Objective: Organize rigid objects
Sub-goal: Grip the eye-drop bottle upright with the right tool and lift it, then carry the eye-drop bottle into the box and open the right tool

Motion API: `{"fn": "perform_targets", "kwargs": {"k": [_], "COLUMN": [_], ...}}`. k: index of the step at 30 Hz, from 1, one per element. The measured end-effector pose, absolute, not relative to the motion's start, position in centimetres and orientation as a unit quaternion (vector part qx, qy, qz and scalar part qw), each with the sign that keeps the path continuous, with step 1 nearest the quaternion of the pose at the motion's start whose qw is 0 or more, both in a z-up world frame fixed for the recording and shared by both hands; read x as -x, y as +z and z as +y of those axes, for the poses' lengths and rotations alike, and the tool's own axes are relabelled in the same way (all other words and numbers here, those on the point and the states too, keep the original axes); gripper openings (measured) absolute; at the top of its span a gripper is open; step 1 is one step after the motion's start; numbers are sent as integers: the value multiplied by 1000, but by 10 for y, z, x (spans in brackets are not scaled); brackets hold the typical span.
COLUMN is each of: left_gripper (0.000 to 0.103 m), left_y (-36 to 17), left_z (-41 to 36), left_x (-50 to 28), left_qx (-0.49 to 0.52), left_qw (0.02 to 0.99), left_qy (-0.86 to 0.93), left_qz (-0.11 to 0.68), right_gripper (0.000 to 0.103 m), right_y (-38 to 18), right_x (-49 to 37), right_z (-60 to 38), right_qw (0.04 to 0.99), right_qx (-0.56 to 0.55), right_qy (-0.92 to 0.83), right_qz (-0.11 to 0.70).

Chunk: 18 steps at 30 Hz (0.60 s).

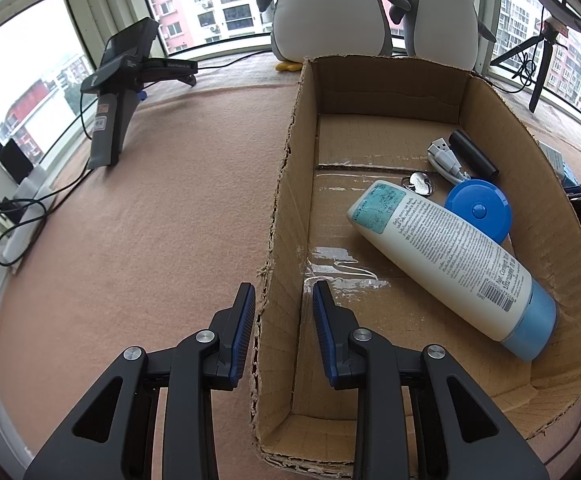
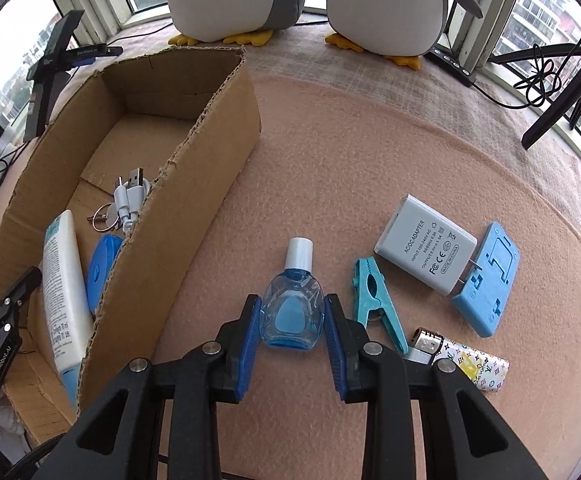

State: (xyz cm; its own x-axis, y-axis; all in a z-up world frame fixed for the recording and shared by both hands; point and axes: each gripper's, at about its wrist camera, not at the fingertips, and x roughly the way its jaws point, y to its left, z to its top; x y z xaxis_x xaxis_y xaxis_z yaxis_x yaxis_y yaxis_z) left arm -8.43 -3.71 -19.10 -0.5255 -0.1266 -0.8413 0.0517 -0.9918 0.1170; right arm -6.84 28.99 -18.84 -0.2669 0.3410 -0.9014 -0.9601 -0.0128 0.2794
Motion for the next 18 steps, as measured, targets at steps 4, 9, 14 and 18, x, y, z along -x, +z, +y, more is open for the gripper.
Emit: {"fn": "perform_targets", "kwargs": {"k": [4,9,14,18], "left_gripper": [27,27,27,27], "left_y": [-191,-191,-192,-192], "left_z": [-37,-37,-38,-37], "left_x": [84,84,84,84], "left_qx": [-484,-484,-484,-484], "left_qw": [51,51,49,48], "left_qy": [-873,-873,-873,-873], "left_qz": [-38,-37,-35,-33], "right_gripper": [28,28,28,28], "right_y": [-185,-164,-127,-101], "right_x": [62,55,61,87], "right_z": [281,267,254,242], "right_qw": [514,518,498,464], "right_qx": [298,272,231,223], "right_qy": [634,643,679,719], "right_qz": [495,495,488,467]}}
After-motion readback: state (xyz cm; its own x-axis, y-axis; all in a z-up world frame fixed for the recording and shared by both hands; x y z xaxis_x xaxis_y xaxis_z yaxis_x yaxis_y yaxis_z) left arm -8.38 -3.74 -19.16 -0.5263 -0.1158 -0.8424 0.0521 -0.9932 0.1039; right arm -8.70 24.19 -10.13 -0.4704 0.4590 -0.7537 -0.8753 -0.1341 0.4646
